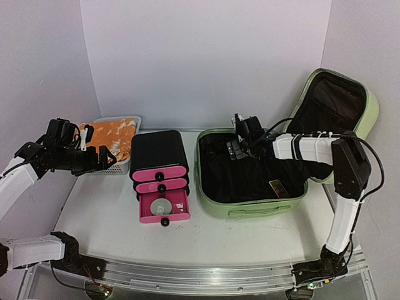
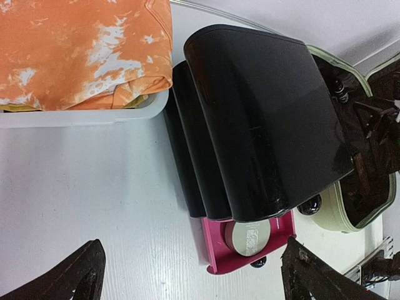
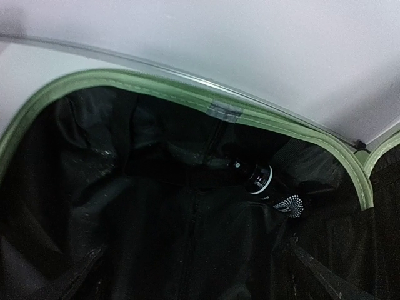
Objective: Open, take out, and arrange the luggage
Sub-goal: Place the makeup in the drawer, then pick up the makeup from the center of the board.
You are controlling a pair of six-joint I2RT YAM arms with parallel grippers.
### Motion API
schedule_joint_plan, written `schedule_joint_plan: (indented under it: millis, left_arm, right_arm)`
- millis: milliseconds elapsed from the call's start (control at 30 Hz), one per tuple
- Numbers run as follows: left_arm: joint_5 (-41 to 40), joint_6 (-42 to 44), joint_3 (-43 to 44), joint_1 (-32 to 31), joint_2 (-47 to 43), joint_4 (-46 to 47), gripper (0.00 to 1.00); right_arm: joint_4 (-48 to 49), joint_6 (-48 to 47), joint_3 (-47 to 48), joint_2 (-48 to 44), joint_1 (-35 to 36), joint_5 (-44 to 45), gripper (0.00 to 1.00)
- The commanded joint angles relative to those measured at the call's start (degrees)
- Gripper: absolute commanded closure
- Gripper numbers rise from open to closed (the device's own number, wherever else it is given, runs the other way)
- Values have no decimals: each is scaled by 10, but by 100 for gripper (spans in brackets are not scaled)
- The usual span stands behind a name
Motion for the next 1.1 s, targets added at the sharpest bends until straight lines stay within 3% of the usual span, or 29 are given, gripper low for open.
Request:
schedule_joint_plan:
  millis: [0,167,500,733,1067]
  left_arm:
    - [6,0,24,-1,-17,13,1]
    - [28,7,20,-1,-16,14,0]
    - [49,40,20,-1,-13,37,1]
    - [81,67,-17,-1,-51,113,1]
    - [132,21,-33,-1,-65,149,1]
  right_arm:
    - [-10,-90,45,43,-12,65,7]
    - [-11,-78,59,50,-23,27,7]
    - [-65,14,28,-29,-23,-119,8]
    - [-99,42,-13,-88,-23,-189,7]
    - [-154,115,-77,-179,-23,-315,3]
